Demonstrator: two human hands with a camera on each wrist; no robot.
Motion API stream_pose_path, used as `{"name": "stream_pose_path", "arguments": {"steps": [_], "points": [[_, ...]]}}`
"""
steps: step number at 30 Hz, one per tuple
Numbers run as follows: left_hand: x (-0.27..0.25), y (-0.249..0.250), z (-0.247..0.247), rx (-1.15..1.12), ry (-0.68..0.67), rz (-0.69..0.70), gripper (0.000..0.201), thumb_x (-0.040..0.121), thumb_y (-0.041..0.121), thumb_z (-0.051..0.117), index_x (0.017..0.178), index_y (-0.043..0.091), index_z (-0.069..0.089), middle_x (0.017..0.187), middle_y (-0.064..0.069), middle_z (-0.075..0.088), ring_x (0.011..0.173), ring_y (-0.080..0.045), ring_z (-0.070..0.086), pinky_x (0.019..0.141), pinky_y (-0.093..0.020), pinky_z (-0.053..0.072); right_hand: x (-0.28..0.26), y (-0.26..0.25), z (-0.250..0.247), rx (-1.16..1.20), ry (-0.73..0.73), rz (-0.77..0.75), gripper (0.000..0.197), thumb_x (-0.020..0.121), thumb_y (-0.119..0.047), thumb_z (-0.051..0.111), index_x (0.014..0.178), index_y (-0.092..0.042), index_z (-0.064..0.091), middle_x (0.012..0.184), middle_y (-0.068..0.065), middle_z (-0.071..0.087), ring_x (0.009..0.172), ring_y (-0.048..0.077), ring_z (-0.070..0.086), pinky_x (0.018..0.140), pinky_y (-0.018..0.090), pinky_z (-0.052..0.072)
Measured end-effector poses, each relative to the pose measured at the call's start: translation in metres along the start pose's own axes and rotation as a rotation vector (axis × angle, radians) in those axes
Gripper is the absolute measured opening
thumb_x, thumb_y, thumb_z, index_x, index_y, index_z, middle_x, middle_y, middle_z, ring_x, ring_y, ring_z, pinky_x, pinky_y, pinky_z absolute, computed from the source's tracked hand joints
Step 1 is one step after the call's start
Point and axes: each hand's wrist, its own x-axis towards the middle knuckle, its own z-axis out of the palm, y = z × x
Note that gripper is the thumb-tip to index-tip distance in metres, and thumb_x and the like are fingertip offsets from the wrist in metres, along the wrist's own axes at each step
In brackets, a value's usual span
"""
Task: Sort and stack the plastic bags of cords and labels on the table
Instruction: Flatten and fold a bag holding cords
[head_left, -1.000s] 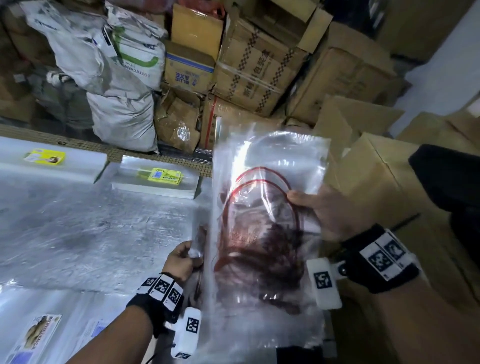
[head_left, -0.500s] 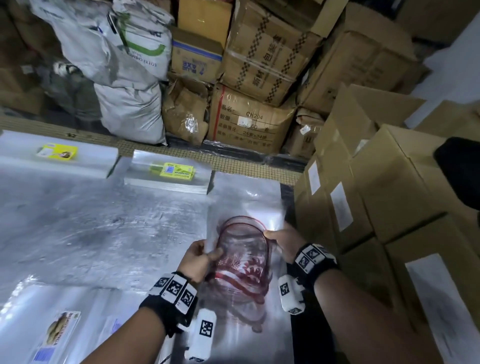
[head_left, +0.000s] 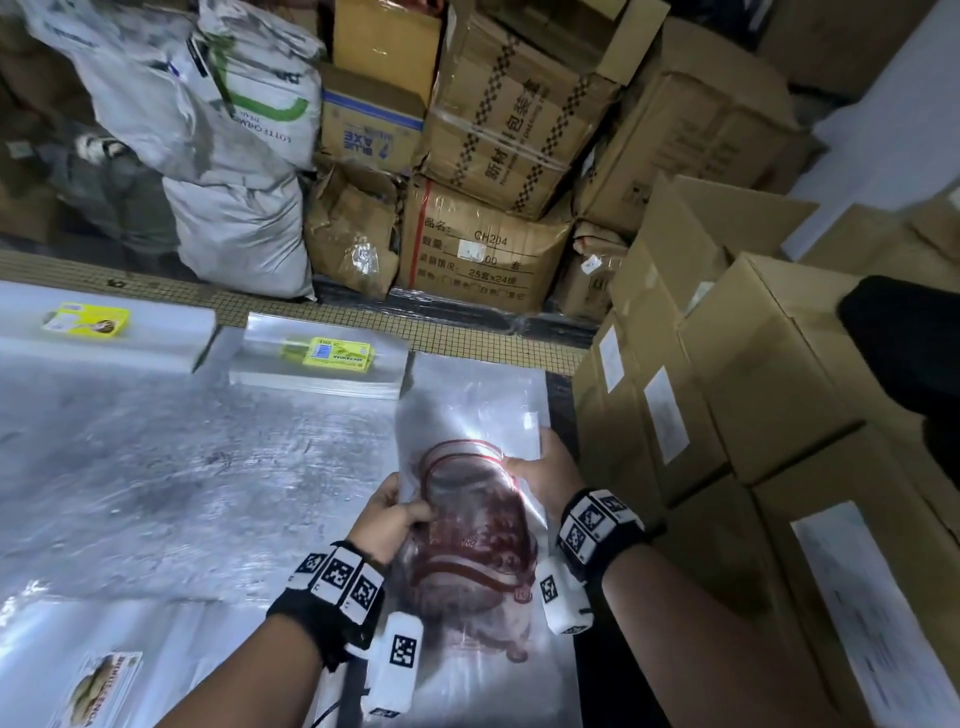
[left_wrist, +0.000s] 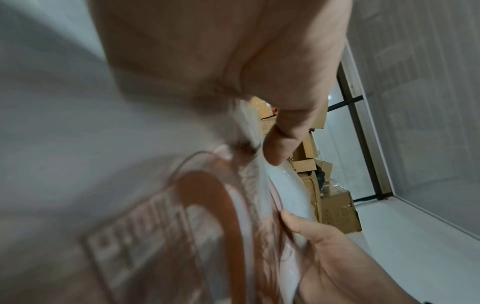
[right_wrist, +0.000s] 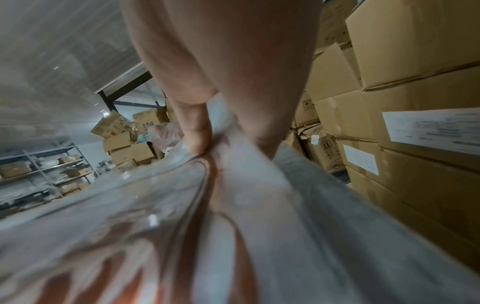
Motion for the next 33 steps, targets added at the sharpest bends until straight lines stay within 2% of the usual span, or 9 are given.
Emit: {"name": "stream_pose_path", "arguments": {"steps": [2, 6, 12, 16, 18, 21, 26, 30, 33], "points": [[0.002, -0.001, 0.003, -0.003, 0.003, -0.002, 0.033, 0.081, -0.022, 0.05, 0.095, 0.007, 0.057, 0.071, -0.015, 0.068, 0.066, -0.03, 0.064, 0.058, -0.034, 0.052, -0.004, 0.0, 0.002, -0.051, 0.034, -0.001, 0.036, 0.089, -0.013, 0.07, 0.118, -0.018, 0.048, 0.106, -0.009, 0.057, 0.1, 0.011, 0.057, 0.079, 0.019, 0.044], [0.004, -0.001, 0.006, 0.031, -0.009, 0.025, 0.035, 0.083, -0.022, 0.051, 0.093, 0.011, 0.052, 0.079, -0.016, 0.064, 0.067, -0.029, 0.061, 0.05, -0.03, 0.054, -0.008, 0.011, 0.007, -0.148, 0.065, -0.026, 0.055, 0.084, -0.031, 0.068, 0.131, -0.009, 0.052, 0.12, 0.005, 0.065, 0.112, 0.024, 0.062, 0.096, 0.036, 0.05], [0.005, -0.005, -0.001, 0.058, -0.045, 0.018, 0.042, 0.08, -0.022, 0.057, 0.102, 0.013, 0.051, 0.098, -0.022, 0.06, 0.084, -0.034, 0.059, 0.074, -0.043, 0.052, -0.017, 0.033, 0.009, -0.212, 0.079, -0.042, 0.071, 0.067, -0.041, 0.059, 0.135, -0.021, 0.052, 0.128, 0.0, 0.063, 0.117, 0.021, 0.059, 0.103, 0.043, 0.048], [0.005, -0.005, -0.006, 0.075, -0.053, 0.02, 0.053, 0.078, -0.028, 0.05, 0.109, 0.015, 0.055, 0.096, -0.022, 0.06, 0.085, -0.034, 0.057, 0.071, -0.042, 0.051, -0.026, 0.036, 0.006, -0.297, 0.198, 0.016, 0.036, 0.082, -0.052, 0.057, 0.097, -0.02, 0.06, 0.092, -0.002, 0.066, 0.09, 0.022, 0.063, 0.083, 0.035, 0.051], [0.006, -0.003, -0.009, 0.064, -0.059, 0.015, 0.057, 0.077, -0.03, 0.049, 0.111, 0.016, 0.057, 0.093, -0.02, 0.061, 0.085, -0.033, 0.057, 0.07, -0.039, 0.051, -0.037, 0.036, 0.003, -0.282, 0.163, 0.051, 0.039, 0.091, -0.044, 0.059, 0.067, -0.016, 0.047, 0.063, -0.002, 0.048, 0.064, 0.02, 0.049, 0.063, 0.029, 0.038], [0.008, -0.002, -0.015, 0.013, -0.039, -0.03, 0.058, 0.078, -0.029, 0.049, 0.113, 0.016, 0.06, 0.082, -0.011, 0.06, 0.077, -0.027, 0.056, 0.068, -0.033, 0.048, -0.046, 0.045, -0.001, -0.198, 0.108, 0.107, 0.047, 0.091, -0.031, 0.061, 0.056, -0.018, 0.033, 0.052, 0.0, 0.031, 0.053, 0.021, 0.038, 0.058, 0.031, 0.029], [0.016, 0.002, -0.027, -0.079, -0.082, -0.124, 0.067, 0.066, -0.014, 0.068, 0.123, 0.02, 0.06, 0.093, -0.017, 0.066, 0.084, -0.032, 0.057, 0.075, -0.045, 0.047, -0.053, 0.039, -0.003, 0.124, -0.007, 0.358, 0.072, 0.069, -0.074, 0.065, 0.091, -0.006, 0.073, 0.089, 0.012, 0.075, 0.09, 0.034, 0.071, 0.085, 0.043, 0.057], [0.01, 0.01, -0.025, -0.032, -0.079, -0.141, 0.057, 0.071, -0.012, 0.067, 0.121, 0.012, 0.056, 0.101, -0.024, 0.064, 0.089, -0.032, 0.053, 0.071, -0.041, 0.045, -0.059, 0.04, -0.008, 0.383, -0.11, 0.432, 0.034, 0.087, -0.041, 0.067, 0.087, -0.009, 0.078, 0.096, 0.015, 0.075, 0.092, 0.031, 0.07, 0.087, 0.038, 0.053], [0.004, 0.014, -0.021, -0.073, -0.038, -0.154, 0.035, 0.085, -0.02, 0.05, 0.11, 0.005, 0.054, 0.1, -0.025, 0.062, 0.085, -0.033, 0.059, 0.071, -0.039, 0.054, -0.062, 0.04, -0.002, 0.532, -0.119, 0.42, 0.038, 0.089, -0.036, 0.065, 0.106, -0.004, 0.076, 0.11, 0.019, 0.072, 0.105, 0.035, 0.067, 0.097, 0.044, 0.051]]}}
